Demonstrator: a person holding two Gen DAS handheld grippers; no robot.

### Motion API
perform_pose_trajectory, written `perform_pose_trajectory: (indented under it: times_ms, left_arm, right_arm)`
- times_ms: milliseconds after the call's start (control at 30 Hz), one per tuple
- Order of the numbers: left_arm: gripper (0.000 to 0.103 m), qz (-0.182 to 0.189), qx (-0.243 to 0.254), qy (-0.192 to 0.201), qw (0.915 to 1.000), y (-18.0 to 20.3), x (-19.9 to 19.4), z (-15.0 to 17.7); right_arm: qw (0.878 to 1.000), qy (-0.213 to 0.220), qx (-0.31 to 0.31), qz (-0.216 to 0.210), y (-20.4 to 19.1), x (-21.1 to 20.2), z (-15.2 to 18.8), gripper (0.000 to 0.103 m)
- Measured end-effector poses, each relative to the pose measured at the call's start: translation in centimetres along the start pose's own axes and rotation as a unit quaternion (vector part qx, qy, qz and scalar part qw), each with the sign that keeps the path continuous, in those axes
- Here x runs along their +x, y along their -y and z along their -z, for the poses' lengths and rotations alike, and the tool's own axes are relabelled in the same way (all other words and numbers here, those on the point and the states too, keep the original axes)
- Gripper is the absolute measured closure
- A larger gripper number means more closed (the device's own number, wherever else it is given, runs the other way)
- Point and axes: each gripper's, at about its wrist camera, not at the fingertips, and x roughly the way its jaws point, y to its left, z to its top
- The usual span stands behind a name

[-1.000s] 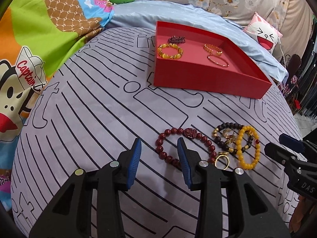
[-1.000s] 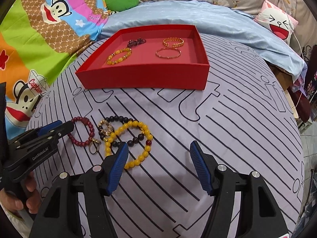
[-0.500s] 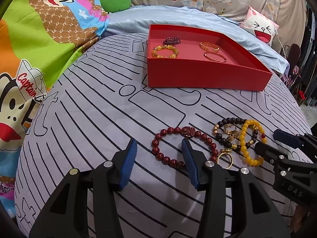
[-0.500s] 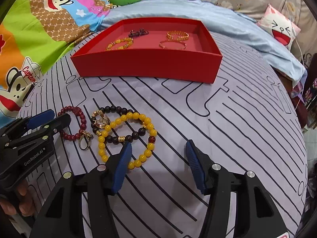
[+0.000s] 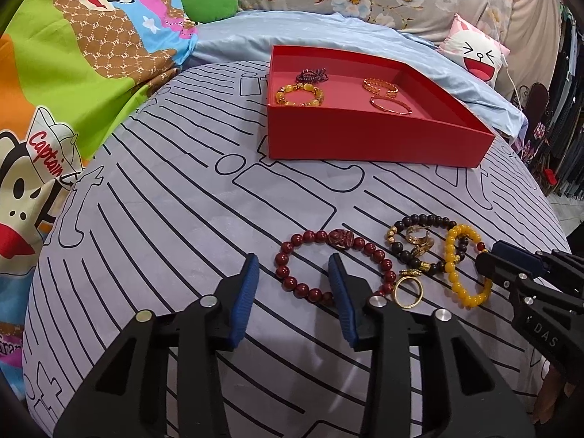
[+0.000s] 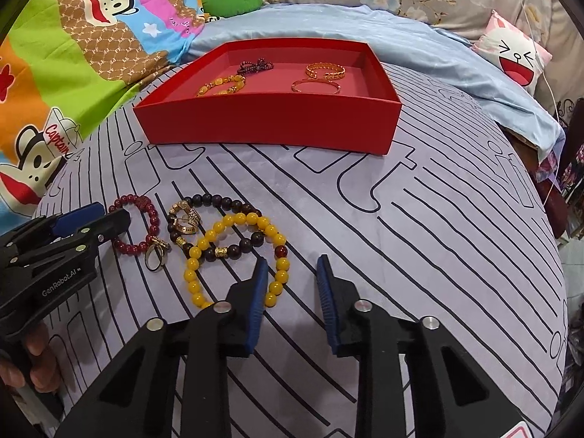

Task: Organize jewelry
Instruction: 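Grasp the red bead bracelet with the left tool while the right tool grasps the amber bead bracelet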

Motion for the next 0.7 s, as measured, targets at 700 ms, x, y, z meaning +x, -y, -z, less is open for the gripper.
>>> perform_pose_trajectory:
  times_ms: [700]
  left_arm:
    - [0.096, 0.060, -0.015, -0.019, 0.9979, 0.5, -1.5, 0.6]
  right_arm:
    - [0.999, -0.008, 0.039, -0.027, 1.7, -2.3, 0.9, 0.096]
